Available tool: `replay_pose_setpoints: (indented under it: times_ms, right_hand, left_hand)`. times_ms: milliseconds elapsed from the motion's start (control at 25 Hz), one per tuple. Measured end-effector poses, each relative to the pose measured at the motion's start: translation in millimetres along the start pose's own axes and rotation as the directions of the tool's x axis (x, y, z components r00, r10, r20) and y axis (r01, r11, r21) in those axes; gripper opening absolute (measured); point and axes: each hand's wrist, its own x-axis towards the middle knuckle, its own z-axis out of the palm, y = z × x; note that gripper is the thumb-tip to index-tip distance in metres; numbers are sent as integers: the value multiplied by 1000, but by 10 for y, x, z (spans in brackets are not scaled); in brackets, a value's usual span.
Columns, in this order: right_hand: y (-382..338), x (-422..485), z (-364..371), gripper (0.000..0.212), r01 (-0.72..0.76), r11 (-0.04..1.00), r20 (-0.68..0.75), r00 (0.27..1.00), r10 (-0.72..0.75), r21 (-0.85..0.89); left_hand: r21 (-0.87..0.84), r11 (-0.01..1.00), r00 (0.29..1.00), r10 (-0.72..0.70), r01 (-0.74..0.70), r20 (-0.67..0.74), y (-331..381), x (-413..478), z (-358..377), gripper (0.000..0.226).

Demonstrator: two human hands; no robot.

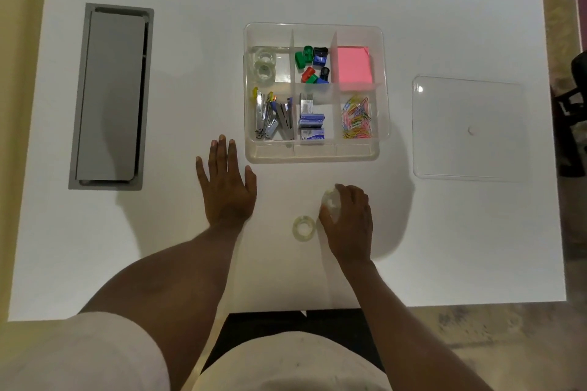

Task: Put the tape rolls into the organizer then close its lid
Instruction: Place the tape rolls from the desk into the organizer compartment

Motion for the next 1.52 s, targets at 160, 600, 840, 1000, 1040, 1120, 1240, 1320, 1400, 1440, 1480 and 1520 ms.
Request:
replay_pose_setpoints:
  times_ms: [160, 600, 840, 1000, 1040, 1120, 1240, 1320, 1400, 1440, 1480, 1520]
  right_hand:
    - [-306, 333, -108, 51, 107, 989, -121, 988, -95, 101]
    - [-1415, 2172, -286, 44, 388, 897, -21, 919, -393, 209]
    - [-1625, 2924, -97, 42, 473, 842, 98, 880, -465, -258]
    - [-1682, 3090, 47, 33, 491, 774, 171, 870, -463, -400]
    - [-1693, 3098, 68, 29, 492, 754, 176, 868, -465, -435]
    - [-1707, 3108, 96, 23, 495, 717, 187, 864, -468, -491]
    - [-1722, 3091, 125, 17, 503, 684, 185, 854, -485, -528]
    - [-1722, 3075, 136, 18, 499, 682, 164, 853, -496, -535]
    - [-1700, 3042, 124, 24, 488, 694, 129, 855, -502, -530]
    - [-1684, 3012, 112, 26, 483, 702, 111, 855, -506, -523]
    - [-1664, 2972, 100, 28, 481, 710, 93, 854, -511, -515]
    - [-1647, 2920, 86, 29, 479, 718, 74, 853, -517, -504]
  left_hand:
    - [8, 1000, 1000, -10, 10, 21, 1, 12, -2, 68]
    - [29, 999, 997, -30, 28, 67, 9, 32, -22, 67]
    - [42, 999, 995, -36, 32, 97, 10, 41, -16, 69]
    - [43, 999, 995, -32, 28, 100, 15, 45, -29, 69]
    - [46, 999, 995, -30, 26, 99, 20, 43, -31, 69]
    - [41, 999, 995, -31, 27, 96, 24, 44, -28, 70]
    - [39, 999, 995, -31, 28, 98, 26, 51, -20, 70]
    - [47, 999, 994, -32, 27, 103, 20, 51, -14, 70]
    - [51, 998, 994, -29, 24, 103, 17, 48, -8, 71]
    - [51, 998, 994, -29, 24, 102, 16, 48, -3, 71]
    - [52, 998, 994, -30, 25, 100, 15, 49, -1, 71]
    - [53, 998, 994, -32, 27, 101, 15, 52, 2, 71]
